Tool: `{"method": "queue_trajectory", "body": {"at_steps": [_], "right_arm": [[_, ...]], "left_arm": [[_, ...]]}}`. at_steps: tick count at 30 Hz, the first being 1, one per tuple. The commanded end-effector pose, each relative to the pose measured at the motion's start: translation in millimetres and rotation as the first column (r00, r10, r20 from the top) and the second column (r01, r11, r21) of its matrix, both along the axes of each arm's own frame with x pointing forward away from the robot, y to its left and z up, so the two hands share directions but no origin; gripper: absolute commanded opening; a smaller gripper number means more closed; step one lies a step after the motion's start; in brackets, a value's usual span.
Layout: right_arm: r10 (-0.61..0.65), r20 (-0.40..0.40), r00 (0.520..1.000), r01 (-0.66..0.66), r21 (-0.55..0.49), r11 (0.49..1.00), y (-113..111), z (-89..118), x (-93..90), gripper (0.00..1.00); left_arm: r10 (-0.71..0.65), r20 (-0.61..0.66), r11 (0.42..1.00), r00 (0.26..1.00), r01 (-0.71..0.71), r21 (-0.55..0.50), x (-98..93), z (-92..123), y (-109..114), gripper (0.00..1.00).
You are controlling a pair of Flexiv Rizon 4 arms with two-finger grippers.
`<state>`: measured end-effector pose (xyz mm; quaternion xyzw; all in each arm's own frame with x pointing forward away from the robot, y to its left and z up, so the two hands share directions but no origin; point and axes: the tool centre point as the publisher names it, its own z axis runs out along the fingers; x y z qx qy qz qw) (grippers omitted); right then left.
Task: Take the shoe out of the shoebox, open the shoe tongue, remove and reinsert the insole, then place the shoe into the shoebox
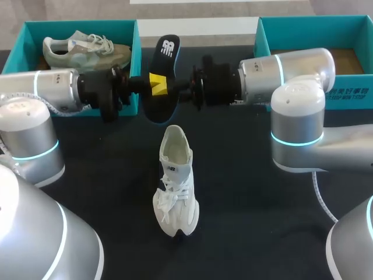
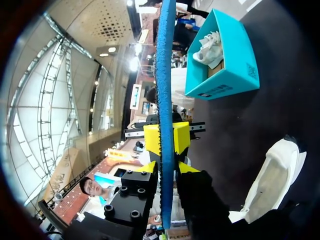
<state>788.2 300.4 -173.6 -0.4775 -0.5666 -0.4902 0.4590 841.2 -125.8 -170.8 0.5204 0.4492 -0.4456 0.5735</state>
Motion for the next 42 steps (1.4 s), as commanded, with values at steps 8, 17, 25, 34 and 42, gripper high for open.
{"method": "queue_trajectory", "body": {"at_steps": [8, 17, 25, 34, 42], "right_arm": [[-0.003, -0.005, 1.000, 0.003, 0.004, 1.000, 2.1, -3.7, 4.6, 0.16], [0.000, -0.010, 1.000, 0.000, 0.006, 1.000, 2.3, -5.2, 7.0, 0.09], [-0.004, -0.006, 1.000, 0.004, 0.003, 1.000, 3.3, -6.9, 7.7, 0.00], [-0.036, 0.042, 0.998, 0.037, -0.022, 0.999, -2.6, -11.4, 12.4, 0.00], [-0.094, 0.170, 0.981, 0.104, -0.055, 0.993, -12.4, -14.5, 12.8, 0.00]], "left_arm": [[-0.009, -0.007, 1.000, 1.000, 0.009, -0.012, -1.5, -2.9, 2.6, 0.00], [-0.011, -0.019, 1.000, 1.000, 0.010, -0.024, -2.1, -4.5, 1.4, 0.00], [-0.049, -0.058, 0.998, 0.997, 0.046, -0.040, -1.2, -3.5, -1.0, 0.76], [-0.010, -0.126, 1.000, 0.992, 0.012, 0.020, -5.5, 7.1, 23.8, 1.00], [0.039, -0.431, 0.997, 0.901, -0.006, 0.076, -9.4, -3.8, 56.3, 1.00]]}}
